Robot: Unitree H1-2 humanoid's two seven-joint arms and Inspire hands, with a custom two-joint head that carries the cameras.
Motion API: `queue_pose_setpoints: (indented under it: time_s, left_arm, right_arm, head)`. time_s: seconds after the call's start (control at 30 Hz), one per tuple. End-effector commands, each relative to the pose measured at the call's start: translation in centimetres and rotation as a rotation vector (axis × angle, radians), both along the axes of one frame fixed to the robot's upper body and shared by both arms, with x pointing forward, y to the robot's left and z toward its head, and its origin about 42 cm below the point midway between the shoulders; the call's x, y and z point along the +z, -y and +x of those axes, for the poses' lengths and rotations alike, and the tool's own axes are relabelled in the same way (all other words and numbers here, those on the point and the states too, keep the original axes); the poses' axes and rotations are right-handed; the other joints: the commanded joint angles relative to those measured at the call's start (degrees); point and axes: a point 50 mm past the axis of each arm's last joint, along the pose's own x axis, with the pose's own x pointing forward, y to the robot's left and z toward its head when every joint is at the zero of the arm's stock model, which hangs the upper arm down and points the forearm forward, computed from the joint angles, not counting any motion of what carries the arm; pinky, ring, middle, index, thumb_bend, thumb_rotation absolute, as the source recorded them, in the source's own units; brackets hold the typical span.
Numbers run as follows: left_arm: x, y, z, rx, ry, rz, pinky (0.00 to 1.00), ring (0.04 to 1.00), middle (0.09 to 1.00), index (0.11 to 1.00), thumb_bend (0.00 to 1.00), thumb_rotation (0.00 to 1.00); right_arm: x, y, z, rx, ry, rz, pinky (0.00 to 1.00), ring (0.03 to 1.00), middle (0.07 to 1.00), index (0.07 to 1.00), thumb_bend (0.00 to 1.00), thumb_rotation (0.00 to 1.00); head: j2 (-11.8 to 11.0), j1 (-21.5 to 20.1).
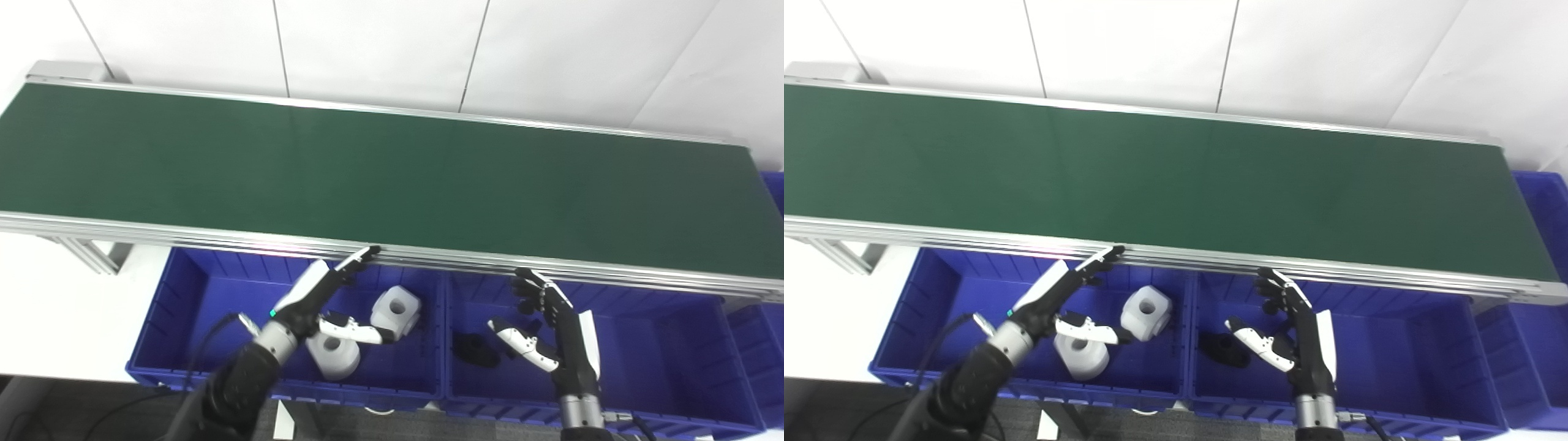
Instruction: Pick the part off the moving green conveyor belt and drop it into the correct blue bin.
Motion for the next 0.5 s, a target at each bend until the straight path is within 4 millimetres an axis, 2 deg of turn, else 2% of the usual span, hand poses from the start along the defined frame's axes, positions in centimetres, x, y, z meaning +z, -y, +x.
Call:
queue_pose_setpoints:
  time_s: [0.0,0.1,0.17,0.37,0.47]
  left_arm:
    - [1.2,0.4,0.4,0.014,0.093,-0.098,0.82,0.897,0.926,0.926,0.80,0.35]
    - [0.5,0.3,0.1,0.013,0.093,-0.133,0.83,0.886,0.905,0.909,0.83,0.30]
    - [0.2,0.3,0.1,0.020,0.078,-0.126,0.82,0.881,0.901,0.906,0.84,0.30]
    - [0.0,0.4,0.5,0.057,0.051,-0.097,0.82,0.885,0.905,0.904,0.83,0.30]
    - [0.0,0.5,0.7,0.062,0.049,-0.101,0.83,0.889,0.906,0.901,0.82,0.28]
  right_arm:
    - [0.8,0.5,-0.1,-0.009,0.022,-0.022,0.71,0.736,0.736,0.770,0.69,0.40]
    - [0.8,0.7,-0.1,-0.013,0.020,0.006,0.70,0.731,0.738,0.771,0.69,0.40]
    - [0.8,0.7,-0.1,-0.012,0.022,0.030,0.69,0.728,0.744,0.774,0.69,0.37]
    - [0.9,1.0,-0.1,-0.022,0.009,0.006,0.67,0.717,0.738,0.772,0.72,0.44]
    - [0.8,1.1,-0.1,-0.020,0.011,0.016,0.67,0.717,0.739,0.773,0.71,0.43]
  head:
    - [0.1,0.1]
    - [0.1,0.0]
    - [0.2,-0.1]
    - [0.3,-0.7]
    - [0.1,-0.7]
